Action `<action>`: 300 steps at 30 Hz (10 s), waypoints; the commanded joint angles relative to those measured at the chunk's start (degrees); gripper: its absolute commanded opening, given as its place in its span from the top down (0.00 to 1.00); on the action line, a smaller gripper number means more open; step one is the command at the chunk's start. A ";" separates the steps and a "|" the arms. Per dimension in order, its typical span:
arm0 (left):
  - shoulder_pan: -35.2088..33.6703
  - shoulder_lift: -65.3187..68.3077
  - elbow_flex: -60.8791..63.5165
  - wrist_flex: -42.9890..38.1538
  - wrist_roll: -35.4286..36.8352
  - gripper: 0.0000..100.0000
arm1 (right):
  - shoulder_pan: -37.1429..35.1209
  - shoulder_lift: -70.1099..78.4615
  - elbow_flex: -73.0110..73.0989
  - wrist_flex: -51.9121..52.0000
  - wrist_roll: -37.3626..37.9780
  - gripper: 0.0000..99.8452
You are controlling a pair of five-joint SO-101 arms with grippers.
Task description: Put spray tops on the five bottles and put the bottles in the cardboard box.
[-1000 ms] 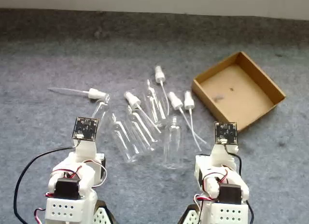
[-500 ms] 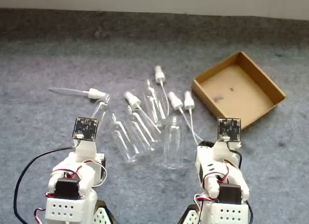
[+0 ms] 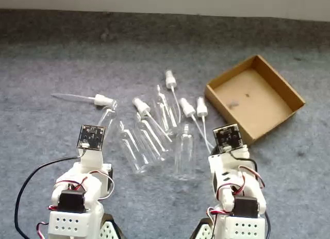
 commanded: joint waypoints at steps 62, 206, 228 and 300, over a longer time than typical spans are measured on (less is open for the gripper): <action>0.84 -0.48 1.27 0.26 0.53 0.99 | -28.26 103.69 -81.89 28.18 -46.24 0.78; 0.84 -0.48 1.27 0.26 0.53 0.99 | -23.87 46.29 -51.91 15.16 3.96 0.87; 1.10 -0.48 1.27 0.26 0.62 0.99 | -23.69 12.44 -23.96 1.19 -17.05 0.87; -8.57 75.30 -72.22 -3.16 -13.19 0.87 | -23.60 -0.75 4.79 -22.64 -29.10 0.87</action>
